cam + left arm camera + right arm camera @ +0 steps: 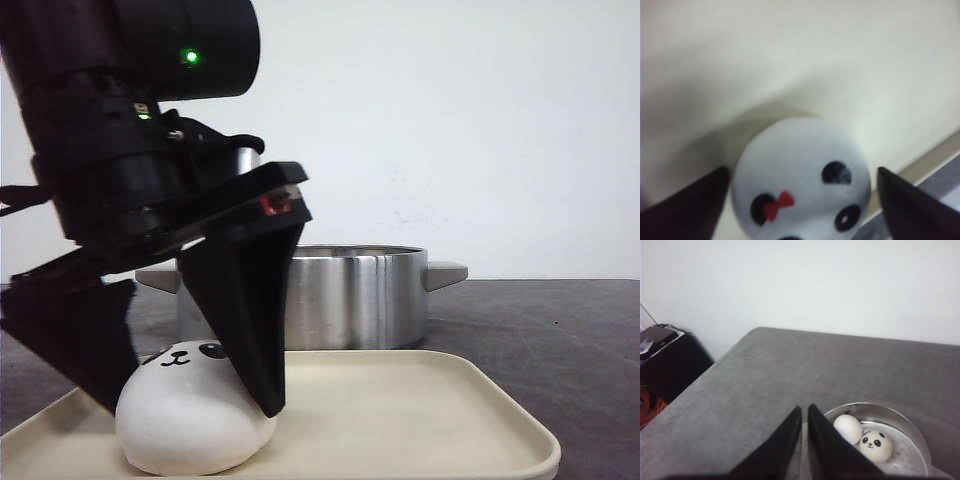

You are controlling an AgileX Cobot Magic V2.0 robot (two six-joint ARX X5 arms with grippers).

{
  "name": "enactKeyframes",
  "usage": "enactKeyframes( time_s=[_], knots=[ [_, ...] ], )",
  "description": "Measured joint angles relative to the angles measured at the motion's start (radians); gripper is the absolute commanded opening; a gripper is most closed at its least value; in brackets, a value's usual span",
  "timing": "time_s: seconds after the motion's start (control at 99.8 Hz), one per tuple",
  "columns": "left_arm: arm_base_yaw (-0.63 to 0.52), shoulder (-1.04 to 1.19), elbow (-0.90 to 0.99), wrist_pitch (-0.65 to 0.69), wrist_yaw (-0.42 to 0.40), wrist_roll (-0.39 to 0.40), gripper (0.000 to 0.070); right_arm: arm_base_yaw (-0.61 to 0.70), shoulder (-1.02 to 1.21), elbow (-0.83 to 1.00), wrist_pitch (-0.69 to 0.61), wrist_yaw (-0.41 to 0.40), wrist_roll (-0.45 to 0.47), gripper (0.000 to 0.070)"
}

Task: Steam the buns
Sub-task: 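Lower the left gripper onto the last bun on the tray and grasp, then carry the bun with the left gripper into the pot and release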

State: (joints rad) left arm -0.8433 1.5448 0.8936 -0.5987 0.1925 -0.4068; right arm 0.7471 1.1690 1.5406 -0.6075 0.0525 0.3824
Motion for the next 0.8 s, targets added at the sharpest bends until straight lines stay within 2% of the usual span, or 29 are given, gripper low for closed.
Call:
enactKeyframes(
  time_s=[0.01, 0.02, 0.04, 0.05, 0.08, 0.32, 0.421, 0.591, 0.711, 0.801],
  knots=[
    [0.000, 0.001, 0.000, 0.000, -0.002, 0.000, 0.0169, 0.000, 0.000, 0.000, -0.002, 0.000, 0.000, 0.0012],
    [-0.002, 0.002, 0.000, 0.001, -0.003, 0.000, 0.0094, 0.000, 0.000, 0.000, -0.002, 0.000, 0.000, 0.0012],
    [-0.003, 0.004, 0.000, 0.001, -0.005, 0.000, 0.0016, 0.000, 0.000, 0.000, -0.005, 0.000, 0.000, 0.0012],
    [-0.004, 0.004, 0.000, 0.002, -0.006, 0.000, 0.0000, 0.000, 0.000, 0.000, -0.006, 0.000, 0.000, 0.0012],
    [-0.007, 0.005, 0.000, 0.004, -0.007, 0.000, 0.0015, 0.000, 0.000, 0.000, -0.008, 0.000, 0.000, 0.0012],
    [-0.019, -0.031, 0.003, -0.010, -0.015, 0.015, 0.0009, 0.000, 0.000, 0.000, -0.012, 0.000, 0.000, 0.0012],
    [-0.019, -0.108, 0.060, 0.002, -0.067, 0.047, 0.0009, 0.000, 0.000, 0.000, -0.015, 0.000, 0.000, 0.0012],
    [0.018, -0.192, 0.192, 0.228, -0.203, 0.151, 0.0007, 0.000, 0.000, 0.000, -0.015, 0.000, 0.000, 0.0012],
    [0.086, -0.153, 0.194, 0.380, -0.199, 0.207, 0.0006, 0.000, 0.000, 0.000, -0.015, 0.000, 0.000, 0.0012],
    [0.121, -0.085, 0.189, 0.473, -0.166, 0.234, 0.0007, 0.000, 0.000, 0.000, -0.017, 0.000, 0.000, 0.0012]
  ],
)
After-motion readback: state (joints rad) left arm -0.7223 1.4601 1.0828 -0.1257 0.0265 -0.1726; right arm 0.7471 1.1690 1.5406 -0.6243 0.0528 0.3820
